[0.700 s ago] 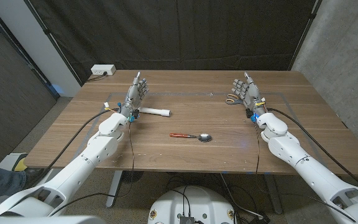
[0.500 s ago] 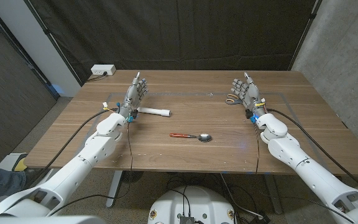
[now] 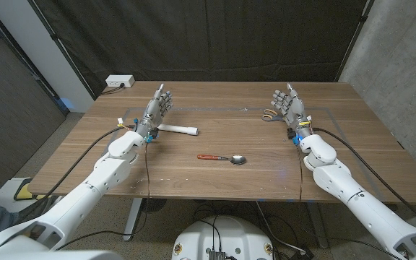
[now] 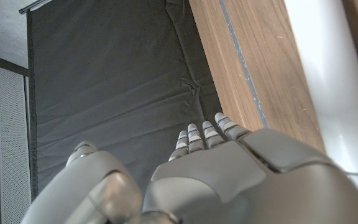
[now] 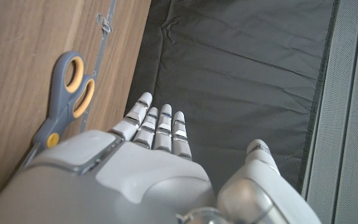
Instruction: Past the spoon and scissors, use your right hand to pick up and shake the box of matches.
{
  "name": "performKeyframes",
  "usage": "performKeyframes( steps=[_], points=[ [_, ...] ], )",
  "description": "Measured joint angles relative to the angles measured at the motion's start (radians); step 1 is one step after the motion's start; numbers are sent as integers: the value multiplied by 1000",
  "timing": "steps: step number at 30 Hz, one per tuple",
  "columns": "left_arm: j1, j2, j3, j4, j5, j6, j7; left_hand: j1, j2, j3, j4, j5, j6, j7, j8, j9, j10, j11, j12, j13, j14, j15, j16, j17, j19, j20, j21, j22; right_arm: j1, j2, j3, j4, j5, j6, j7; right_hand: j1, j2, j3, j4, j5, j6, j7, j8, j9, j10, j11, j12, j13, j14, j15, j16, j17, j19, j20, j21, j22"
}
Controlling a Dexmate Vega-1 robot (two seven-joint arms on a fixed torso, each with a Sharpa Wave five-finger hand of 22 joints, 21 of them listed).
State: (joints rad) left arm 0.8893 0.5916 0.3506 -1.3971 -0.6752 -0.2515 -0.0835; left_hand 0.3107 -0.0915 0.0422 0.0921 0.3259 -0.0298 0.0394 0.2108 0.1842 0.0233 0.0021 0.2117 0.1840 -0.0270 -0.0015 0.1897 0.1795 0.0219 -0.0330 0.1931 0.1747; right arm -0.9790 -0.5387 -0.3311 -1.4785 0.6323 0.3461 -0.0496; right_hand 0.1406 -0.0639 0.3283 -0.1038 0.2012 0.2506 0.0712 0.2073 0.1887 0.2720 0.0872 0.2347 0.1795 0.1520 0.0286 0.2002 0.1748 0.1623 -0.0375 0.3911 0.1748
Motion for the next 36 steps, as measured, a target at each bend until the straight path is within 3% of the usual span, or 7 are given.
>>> performKeyframes(
  steps=[9,15,22,27,32,36],
  points=[
    [5,17,5,-28,23,0,1,12,12,7,-7,4,2,2,0,0,3,3,0,0,4,4,0,0,1,-1,0,0,-72,-38,31,-75,-52,36,-63,19,11,6,-6,0,8,-8,0,0,5,-5,0,0,4,-4,0,0,0,0,0,0],
    [4,24,11,-41,35,2,11,22,22,9,-9,4,11,5,0,0,13,2,7,0,13,2,0,0,1,-1,0,0,-110,-54,50,-108,-77,56,-94,32,14,10,-10,-2,16,-16,0,0,18,-18,0,0,23,-11,0,0,26,0,0,0],
    [-5,35,20,-72,56,33,35,29,29,14,-14,4,19,9,4,0,14,3,8,0,23,2,7,0,1,-1,0,0,-173,-74,87,-145,-91,89,-117,66,21,18,-29,-8,30,-23,4,0,43,-18,1,0,53,-27,0,0,66,-2,0,0],
    [-12,36,25,-91,70,51,55,36,28,14,-14,4,24,5,4,0,28,2,8,0,29,1,8,0,2,-1,3,0,-210,-85,111,-161,-92,107,-122,70,17,18,-29,-8,35,-17,4,0,48,-23,6,0,63,-27,0,0,73,-2,0,0],
    [-22,33,35,-106,86,74,80,64,42,19,-19,4,64,17,8,0,73,9,16,0,108,7,26,1,83,-3,30,5,-256,-105,144,-180,-92,123,-118,74,13,12,-34,-8,43,-25,4,0,65,-29,6,0,80,-36,8,0,93,-1,0,0],
    [-31,31,45,-115,97,101,92,64,42,19,-19,4,77,20,8,0,89,10,16,0,123,9,27,5,96,-3,33,5,-293,-128,174,-199,-93,132,-112,83,15,10,-37,-8,59,-31,8,0,82,-36,9,0,95,-48,8,0,123,-1,0,0]
  ],
)
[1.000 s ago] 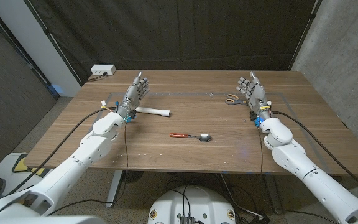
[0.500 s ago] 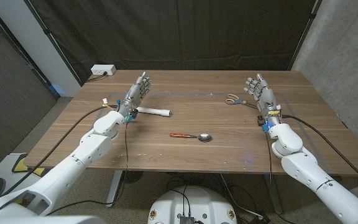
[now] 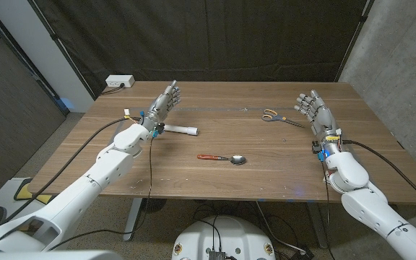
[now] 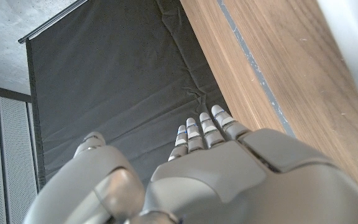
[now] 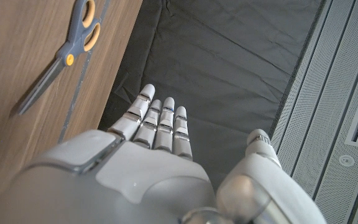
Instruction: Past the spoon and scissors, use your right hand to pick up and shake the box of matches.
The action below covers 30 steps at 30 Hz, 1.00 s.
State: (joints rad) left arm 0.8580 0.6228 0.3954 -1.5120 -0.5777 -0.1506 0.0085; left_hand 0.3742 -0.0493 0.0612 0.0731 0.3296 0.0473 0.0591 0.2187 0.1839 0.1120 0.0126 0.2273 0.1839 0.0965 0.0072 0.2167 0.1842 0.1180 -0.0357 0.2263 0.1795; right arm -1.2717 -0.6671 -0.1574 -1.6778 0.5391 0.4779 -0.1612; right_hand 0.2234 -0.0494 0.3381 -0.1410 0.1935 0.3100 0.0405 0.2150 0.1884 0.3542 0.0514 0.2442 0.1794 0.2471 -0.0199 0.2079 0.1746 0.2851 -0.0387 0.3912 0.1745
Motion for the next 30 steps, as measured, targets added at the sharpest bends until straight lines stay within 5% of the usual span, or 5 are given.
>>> performKeyframes(
  steps=[17,30],
  points=[
    [-2,-12,21,-40,37,29,48,18,3,-4,-4,-5,14,0,0,0,13,-2,0,0,0,0,-6,0,-6,-6,0,0,-138,-49,108,-88,-23,7,1,9,-9,0,0,0,17,-10,0,0,25,-17,4,0,29,-11,0,0,34,-2,0,0],
    [44,29,5,-129,52,40,74,25,9,-4,-4,-5,19,-5,0,0,12,-2,0,5,-4,-4,-10,-3,-10,-1,-6,0,-267,-50,201,-182,-65,3,-7,13,-5,-9,-2,0,48,-23,6,5,63,-34,11,0,72,-22,8,5,65,-4,0,5]
  ],
)
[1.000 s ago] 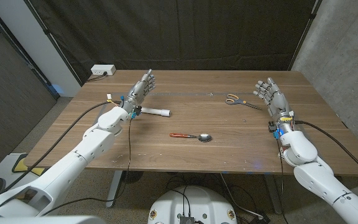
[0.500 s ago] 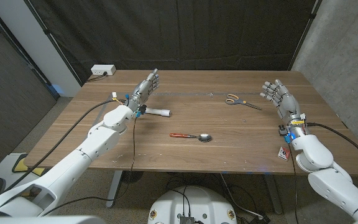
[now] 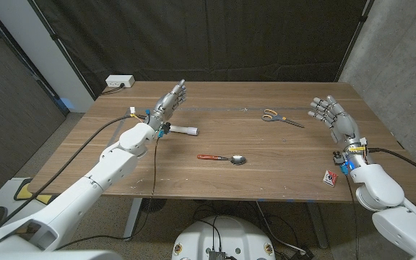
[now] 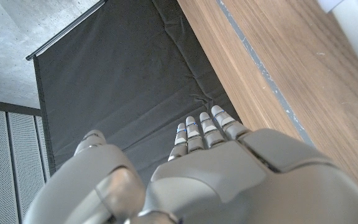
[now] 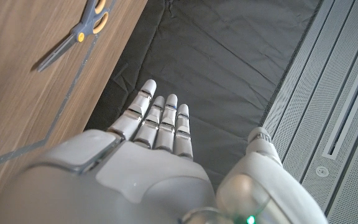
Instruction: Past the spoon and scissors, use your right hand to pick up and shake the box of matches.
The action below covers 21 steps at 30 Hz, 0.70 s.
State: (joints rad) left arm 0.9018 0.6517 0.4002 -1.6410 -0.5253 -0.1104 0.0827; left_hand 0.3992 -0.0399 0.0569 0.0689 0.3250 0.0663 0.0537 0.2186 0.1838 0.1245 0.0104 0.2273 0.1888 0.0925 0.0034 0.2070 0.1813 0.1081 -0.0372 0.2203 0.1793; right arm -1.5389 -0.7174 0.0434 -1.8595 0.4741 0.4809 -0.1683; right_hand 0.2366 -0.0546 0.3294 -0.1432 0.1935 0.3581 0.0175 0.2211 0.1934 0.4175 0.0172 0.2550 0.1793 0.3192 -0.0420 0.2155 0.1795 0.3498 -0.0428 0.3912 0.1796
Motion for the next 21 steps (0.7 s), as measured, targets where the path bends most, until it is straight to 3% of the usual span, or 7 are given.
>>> performKeyframes(
  steps=[6,14,17,21],
  points=[
    [10,7,-6,-16,1,-5,6,1,1,0,0,0,4,-4,0,0,5,-5,0,0,0,0,-4,0,-6,-2,-6,0,-53,27,39,-39,-16,-3,-6,5,5,-1,1,0,28,-14,6,5,17,-17,4,0,13,-3,0,-1,11,-1,0,0],
    [35,10,-16,-38,8,-24,12,15,-4,0,0,0,13,-2,0,0,5,-5,0,0,6,-6,-4,0,-12,2,-6,0,-107,61,76,-73,-94,-2,-38,14,7,-1,1,0,37,-12,13,9,28,-18,4,0,22,-1,0,-3,23,1,0,0],
    [37,10,-17,-40,14,-30,14,14,-4,-4,-4,0,16,-6,0,0,10,-11,0,0,7,-7,-4,0,-12,2,-10,0,-152,89,107,-100,-115,-1,-46,18,11,-1,1,0,41,-16,13,9,30,-20,4,0,32,0,0,-3,26,-1,0,0],
    [37,8,-16,-41,17,-31,15,14,-4,-4,-4,0,18,-7,0,0,10,-10,0,0,7,-7,-4,0,-12,2,-10,0,-195,116,137,-125,-141,-7,-53,28,9,-1,1,0,42,-17,13,13,41,-20,4,0,51,3,0,-3,58,-1,0,0]
  ],
)
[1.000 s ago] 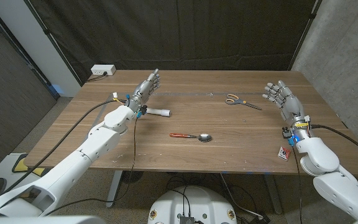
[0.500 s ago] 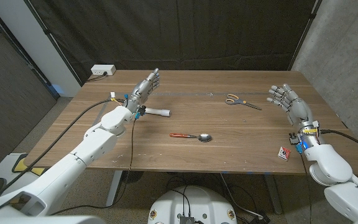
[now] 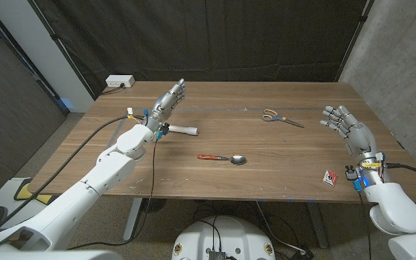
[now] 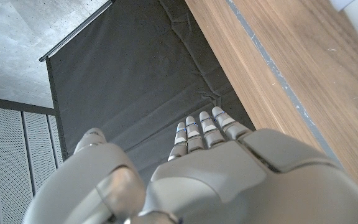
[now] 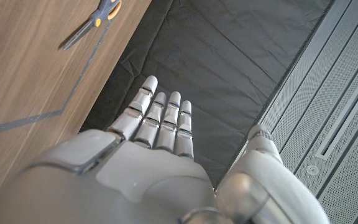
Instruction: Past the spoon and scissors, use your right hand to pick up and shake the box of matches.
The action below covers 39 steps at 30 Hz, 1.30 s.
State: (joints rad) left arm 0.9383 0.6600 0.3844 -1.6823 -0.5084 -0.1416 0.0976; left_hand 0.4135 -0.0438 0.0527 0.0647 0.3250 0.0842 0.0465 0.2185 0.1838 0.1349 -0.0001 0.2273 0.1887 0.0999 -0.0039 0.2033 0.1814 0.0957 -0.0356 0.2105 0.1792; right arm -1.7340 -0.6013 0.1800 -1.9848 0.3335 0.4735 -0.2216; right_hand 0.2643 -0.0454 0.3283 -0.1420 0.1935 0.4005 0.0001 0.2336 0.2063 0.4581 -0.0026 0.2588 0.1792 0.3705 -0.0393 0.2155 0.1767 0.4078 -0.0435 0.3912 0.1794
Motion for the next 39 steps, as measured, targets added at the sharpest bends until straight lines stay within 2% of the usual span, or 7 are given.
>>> performKeyframes(
  steps=[3,7,8,11,22,33,39],
  points=[
    [-4,-3,4,0,0,0,0,1,2,0,0,0,4,4,0,0,4,4,0,0,0,0,0,0,0,0,0,0,0,0,0,0,-16,-6,-3,0,0,0,0,0,11,-3,0,1,5,5,0,0,7,-3,0,0,1,-1,0,0],
    [-16,-8,12,0,0,0,0,2,3,0,0,0,7,7,0,0,4,4,0,0,4,4,0,0,0,0,0,0,0,0,0,0,-38,-15,-5,5,5,0,0,0,12,-2,0,1,10,0,0,0,7,-3,0,3,13,0,0,0],
    [-19,-10,15,0,6,11,-3,2,3,0,0,-4,7,7,0,0,4,4,0,0,4,4,0,0,0,0,0,0,-73,53,51,-41,-43,-16,-5,5,5,0,0,0,12,-2,0,1,13,3,0,0,7,-3,0,3,14,1,0,0],
    [-30,-14,22,1,12,22,-6,6,7,0,0,-8,7,7,0,0,4,4,0,0,4,4,0,0,0,0,0,0,-102,77,71,-56,-55,-20,-4,5,5,0,0,0,12,-2,0,1,16,6,4,0,16,-2,0,3,14,1,0,0],
    [-70,-31,51,10,28,52,-16,6,6,0,0,-8,7,7,0,0,4,4,0,0,4,4,0,0,0,0,0,0,-170,149,120,-89,-117,-35,-5,9,9,0,0,0,12,-2,0,1,21,0,4,6,18,-3,0,3,13,1,0,0],
    [-105,-49,71,34,36,62,-29,13,13,0,0,-8,7,7,0,0,8,0,-6,0,4,4,0,0,0,0,0,0,-225,228,155,-136,-225,-95,-56,21,8,4,-4,0,14,-3,0,1,29,-7,4,6,17,-3,0,3,13,1,0,0],
    [-127,-58,80,52,39,63,-40,13,13,0,0,-8,7,7,0,0,11,3,-6,0,9,-2,-4,0,0,0,0,0,-241,265,164,-160,-301,-138,-98,28,12,4,-4,0,41,-9,6,1,59,-12,11,6,45,-6,-5,2,13,1,-12,0]
  ],
)
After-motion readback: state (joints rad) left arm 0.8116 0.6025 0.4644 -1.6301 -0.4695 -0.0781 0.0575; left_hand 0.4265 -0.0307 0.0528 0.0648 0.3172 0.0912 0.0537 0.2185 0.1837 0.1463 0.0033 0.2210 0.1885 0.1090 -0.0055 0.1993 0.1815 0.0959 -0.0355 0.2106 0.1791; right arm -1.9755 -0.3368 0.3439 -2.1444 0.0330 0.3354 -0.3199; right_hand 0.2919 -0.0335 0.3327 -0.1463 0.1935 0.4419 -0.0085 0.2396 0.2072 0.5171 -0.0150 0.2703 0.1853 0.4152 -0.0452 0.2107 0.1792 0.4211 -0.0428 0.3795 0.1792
